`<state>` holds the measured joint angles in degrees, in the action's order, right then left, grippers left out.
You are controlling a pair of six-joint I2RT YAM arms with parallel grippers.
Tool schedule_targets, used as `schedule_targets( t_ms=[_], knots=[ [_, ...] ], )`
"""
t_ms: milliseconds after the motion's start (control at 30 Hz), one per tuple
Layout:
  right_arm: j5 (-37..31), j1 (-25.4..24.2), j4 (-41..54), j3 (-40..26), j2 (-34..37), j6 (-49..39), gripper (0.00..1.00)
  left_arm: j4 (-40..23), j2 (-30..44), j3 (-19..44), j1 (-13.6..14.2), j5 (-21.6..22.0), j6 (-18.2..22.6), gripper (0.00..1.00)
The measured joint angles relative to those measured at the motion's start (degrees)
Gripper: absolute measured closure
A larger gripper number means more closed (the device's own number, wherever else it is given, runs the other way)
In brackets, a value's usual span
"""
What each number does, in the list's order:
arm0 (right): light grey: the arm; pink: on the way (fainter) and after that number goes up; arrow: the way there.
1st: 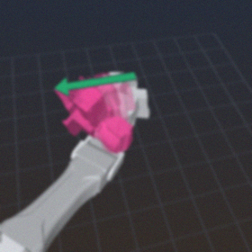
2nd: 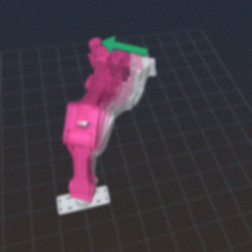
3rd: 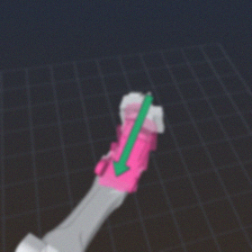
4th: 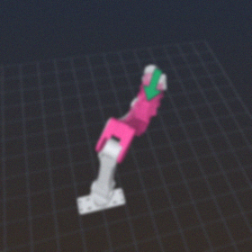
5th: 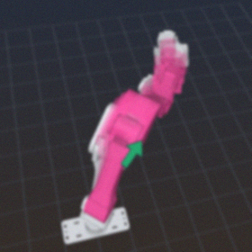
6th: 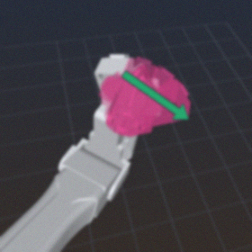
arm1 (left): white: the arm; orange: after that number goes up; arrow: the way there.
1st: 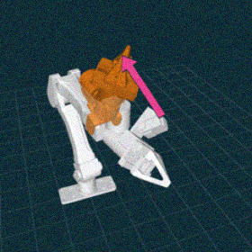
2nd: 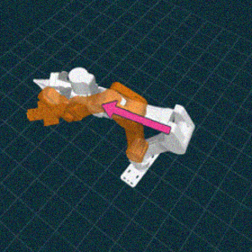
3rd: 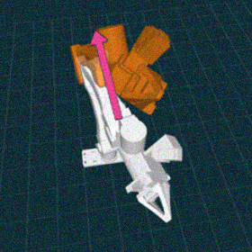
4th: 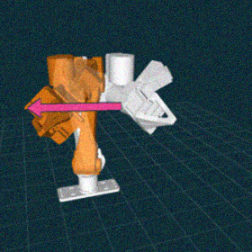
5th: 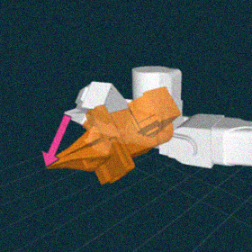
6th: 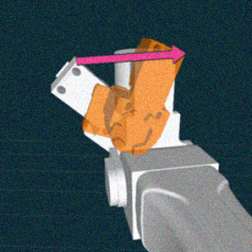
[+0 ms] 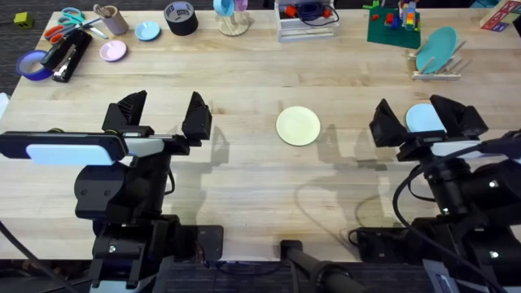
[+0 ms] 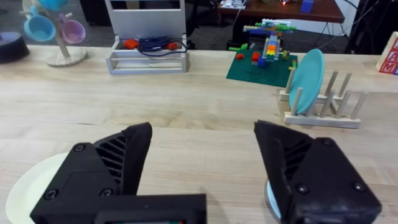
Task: Pick up the plates from the table one by one and place each into a slot on the dish rack.
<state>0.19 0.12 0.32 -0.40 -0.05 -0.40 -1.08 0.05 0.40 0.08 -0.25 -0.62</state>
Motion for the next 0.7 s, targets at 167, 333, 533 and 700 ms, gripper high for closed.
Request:
schedule_targets(
  t_ms=[167, 333, 533, 700],
  knots=[
    [0.0, 0.0, 0.1, 0.0, 0.0, 0.0, 0.007, 0.0, 0.0, 0.0, 0.0, 0.0, 0.0, 0.008],
    [0.0, 0.0, 0.1, 0.0, 0.0, 0.0, 0.007, 0.0, 0.0, 0.0, 0.0, 0.0, 0.0, 0.008],
    [0.0, 0.0, -1.4, 0.0, 0.0, 0.0, 0.007, 0.0, 0.0, 0.1, 0.0, 0.0, 0.0, 0.007],
    [-0.3, 0.0, -0.8, -2.0, 0.1, 0.0, 0.008, -4.3, 0.0, 3.5, 0.0, 0.0, 0.0, 0.008]
  ],
)
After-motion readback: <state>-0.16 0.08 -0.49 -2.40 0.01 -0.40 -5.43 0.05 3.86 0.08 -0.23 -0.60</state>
